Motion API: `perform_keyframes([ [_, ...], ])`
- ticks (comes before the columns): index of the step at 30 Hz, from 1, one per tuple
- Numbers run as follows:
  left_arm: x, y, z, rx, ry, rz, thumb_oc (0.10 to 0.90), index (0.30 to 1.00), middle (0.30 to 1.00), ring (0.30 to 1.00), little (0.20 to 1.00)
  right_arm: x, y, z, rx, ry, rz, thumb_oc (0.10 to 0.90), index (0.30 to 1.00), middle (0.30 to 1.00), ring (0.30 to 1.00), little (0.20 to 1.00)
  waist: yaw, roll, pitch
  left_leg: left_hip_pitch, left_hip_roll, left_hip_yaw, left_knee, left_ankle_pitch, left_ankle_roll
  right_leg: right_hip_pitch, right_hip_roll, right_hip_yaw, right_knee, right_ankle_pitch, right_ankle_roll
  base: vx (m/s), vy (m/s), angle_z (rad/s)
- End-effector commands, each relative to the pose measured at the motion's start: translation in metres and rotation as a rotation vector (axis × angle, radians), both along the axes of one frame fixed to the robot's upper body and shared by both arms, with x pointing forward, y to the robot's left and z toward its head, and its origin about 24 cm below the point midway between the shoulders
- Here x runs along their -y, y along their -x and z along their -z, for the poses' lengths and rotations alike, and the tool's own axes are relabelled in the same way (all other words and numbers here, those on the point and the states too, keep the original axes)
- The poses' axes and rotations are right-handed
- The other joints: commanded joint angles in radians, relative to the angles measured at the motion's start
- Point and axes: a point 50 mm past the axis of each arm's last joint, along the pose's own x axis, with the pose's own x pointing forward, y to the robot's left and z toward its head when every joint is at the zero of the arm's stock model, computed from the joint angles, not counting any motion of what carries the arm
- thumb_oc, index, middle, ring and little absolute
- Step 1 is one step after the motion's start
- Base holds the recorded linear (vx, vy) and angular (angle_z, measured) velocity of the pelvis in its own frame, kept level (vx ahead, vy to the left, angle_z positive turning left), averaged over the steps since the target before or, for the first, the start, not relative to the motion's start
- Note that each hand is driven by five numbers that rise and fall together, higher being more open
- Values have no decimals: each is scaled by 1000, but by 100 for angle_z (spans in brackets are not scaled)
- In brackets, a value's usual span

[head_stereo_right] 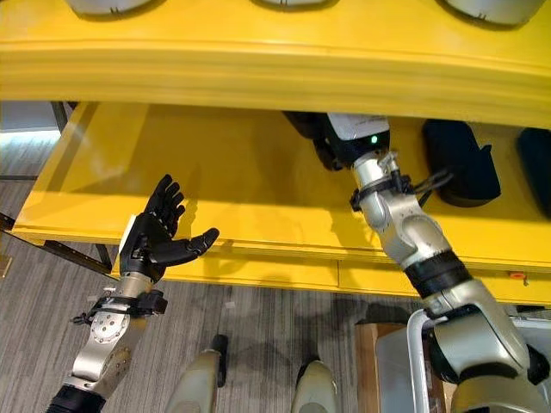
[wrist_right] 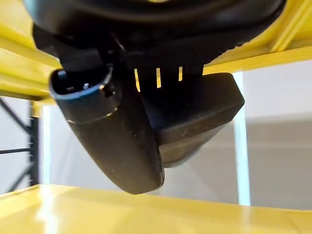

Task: Move parts from the plastic box to the shelf.

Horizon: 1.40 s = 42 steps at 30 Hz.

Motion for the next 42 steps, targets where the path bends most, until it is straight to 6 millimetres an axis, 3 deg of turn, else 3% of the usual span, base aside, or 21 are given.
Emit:
perform_keyframes([
  [1,2,3,-53,276,6,50,900,1000,1000,1000,1000,-13,7,-95,348,-79,-36,400,300,300,300,300,26,-35,-70,15,100,-13,112,-131,1,-24,-11,29,34,21,-34,-48,-29,0],
  [5,-2,7,-57,295,10,30,900,1000,1000,1000,1000,-24,-3,-105,329,-89,-27,400,300,300,300,300,41,-36,-58,-30,117,-25,196,-172,7,-100,9,52,127,-11,-43,-62,-21,-4],
  [12,-1,8,-61,304,5,37,900,1000,1000,1000,1000,-17,-20,-106,256,-112,61,400,300,300,300,300,49,-30,-53,-116,124,-54,298,-207,8,-187,28,57,237,-64,-52,-32,-22,-11],
  [28,5,6,-63,315,-16,64,900,1000,1000,1000,1000,-10,-48,-56,18,-108,185,400,300,300,300,300,66,-15,-35,-169,110,-81,372,-236,18,-246,32,59,327,-102,-62,-2,-5,2],
  [42,6,6,-62,316,-15,54,900,1000,1000,1000,1000,-23,-53,-19,-94,-104,153,400,300,300,300,300,63,-10,-34,-175,106,-80,361,-227,14,-253,29,60,325,-95,-63,2,-2,1],
])
